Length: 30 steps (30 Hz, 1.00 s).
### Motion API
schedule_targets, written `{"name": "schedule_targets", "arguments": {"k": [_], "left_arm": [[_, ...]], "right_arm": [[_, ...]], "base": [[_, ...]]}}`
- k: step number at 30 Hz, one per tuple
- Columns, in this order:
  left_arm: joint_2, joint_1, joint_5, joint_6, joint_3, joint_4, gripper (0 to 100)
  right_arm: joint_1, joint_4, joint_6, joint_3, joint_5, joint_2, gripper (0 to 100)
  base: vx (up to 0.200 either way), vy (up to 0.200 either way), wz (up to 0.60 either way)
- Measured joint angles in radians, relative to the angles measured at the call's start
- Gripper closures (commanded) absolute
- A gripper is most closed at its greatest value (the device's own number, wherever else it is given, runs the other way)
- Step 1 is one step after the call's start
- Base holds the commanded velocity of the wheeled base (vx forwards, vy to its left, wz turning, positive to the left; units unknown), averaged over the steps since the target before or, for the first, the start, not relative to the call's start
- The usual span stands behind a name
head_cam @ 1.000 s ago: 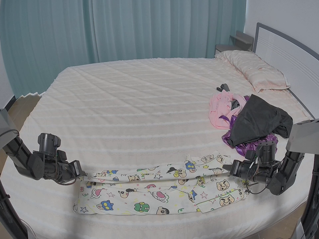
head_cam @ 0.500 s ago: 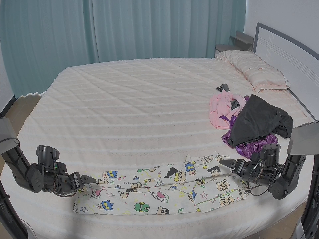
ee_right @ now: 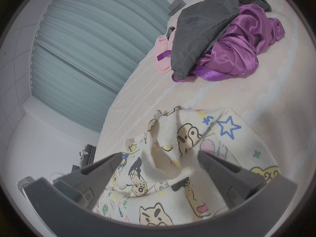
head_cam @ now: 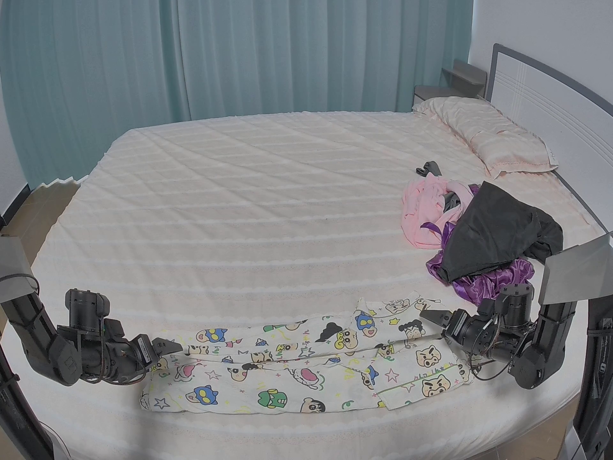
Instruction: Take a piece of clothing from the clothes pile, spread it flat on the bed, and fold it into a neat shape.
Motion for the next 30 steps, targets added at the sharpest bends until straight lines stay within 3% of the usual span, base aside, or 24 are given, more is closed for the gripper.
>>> {"name": "schedule_targets", "arguments": {"k": [14,27,28,30], "left_arm": [[-0.002,0.001,-0.033,-0.017,0.006,0.0,0],[-0.002,0.011,-0.043,-0.019,0.011,0.0,0],[-0.002,0.012,-0.048,-0.019,0.011,0.0,0],[-0.002,0.013,-0.058,-0.019,0.012,0.0,0]], "right_arm": [[-0.006,-0.083,0.018,0.038,-0.006,0.018,100],[-0.023,-0.083,-0.026,0.156,-0.007,-0.033,100],[-0.023,-0.083,-0.027,0.157,-0.008,-0.032,0],[-0.024,-0.083,-0.027,0.157,-0.008,-0.029,0]], "base": [[0.0,0.0,0.0],[0.0,0.0,0.0],[0.0,0.0,0.0],[0.0,0.0,0.0]]}}
